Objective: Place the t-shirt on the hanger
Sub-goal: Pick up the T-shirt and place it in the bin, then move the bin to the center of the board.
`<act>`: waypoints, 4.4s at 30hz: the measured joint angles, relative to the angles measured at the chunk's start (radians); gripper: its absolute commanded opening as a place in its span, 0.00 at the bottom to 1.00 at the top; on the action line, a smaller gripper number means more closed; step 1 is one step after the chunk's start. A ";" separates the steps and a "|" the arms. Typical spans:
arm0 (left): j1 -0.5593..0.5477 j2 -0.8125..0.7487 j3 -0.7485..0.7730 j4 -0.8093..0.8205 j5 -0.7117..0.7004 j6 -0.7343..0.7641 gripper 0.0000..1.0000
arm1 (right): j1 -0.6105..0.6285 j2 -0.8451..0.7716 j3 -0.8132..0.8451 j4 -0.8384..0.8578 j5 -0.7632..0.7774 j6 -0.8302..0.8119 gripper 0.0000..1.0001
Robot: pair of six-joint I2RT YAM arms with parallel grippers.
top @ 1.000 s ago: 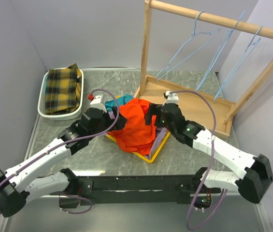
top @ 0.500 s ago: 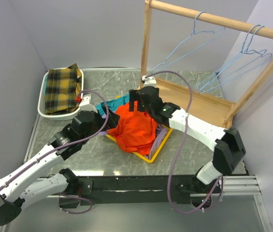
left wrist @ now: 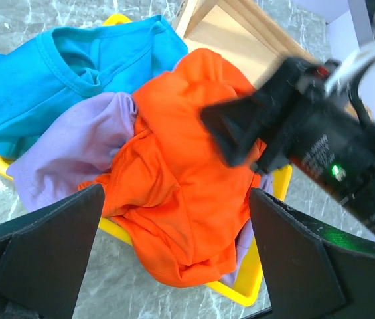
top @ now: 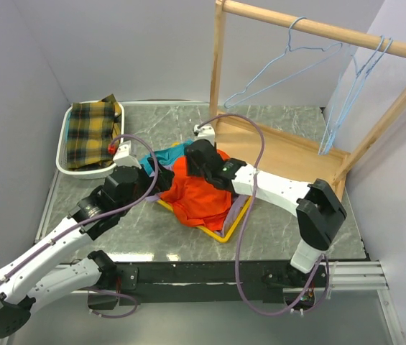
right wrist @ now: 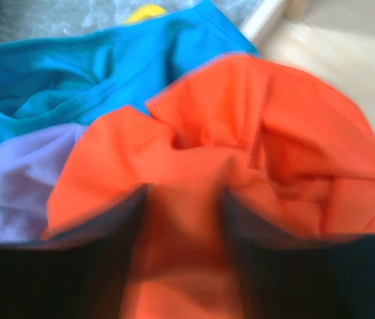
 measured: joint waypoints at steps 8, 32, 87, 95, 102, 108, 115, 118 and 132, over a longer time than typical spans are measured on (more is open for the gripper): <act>0.002 -0.002 -0.005 0.003 0.000 0.000 0.96 | 0.019 -0.101 -0.065 -0.003 0.055 0.034 0.00; 0.016 0.090 0.073 0.035 0.042 -0.017 0.96 | 0.092 -0.657 -0.148 -0.126 0.117 0.113 0.00; 0.509 0.137 -0.235 -0.415 -0.252 -0.831 0.96 | 0.093 -0.595 0.154 -0.281 0.185 0.011 0.00; 0.587 0.021 -0.163 -0.438 -0.248 -0.579 0.96 | 0.093 -0.591 0.237 -0.306 0.171 -0.006 0.00; 0.304 0.024 0.035 -0.422 -0.266 -0.399 0.96 | 0.093 -0.614 0.256 -0.341 0.153 -0.006 0.00; -0.011 0.224 0.227 -0.418 -0.321 -0.338 0.96 | 0.093 -0.648 0.263 -0.402 0.157 -0.004 0.00; -0.188 0.506 0.360 -0.330 -0.277 -0.261 0.96 | 0.093 -0.705 0.309 -0.497 0.169 -0.002 0.00; -0.222 0.604 0.412 -0.296 -0.243 -0.246 0.96 | 0.093 -0.728 0.342 -0.529 0.179 -0.002 0.00; -0.275 0.918 0.508 -0.094 -0.019 -0.227 0.96 | 0.093 -0.710 0.376 -0.565 0.132 0.000 0.00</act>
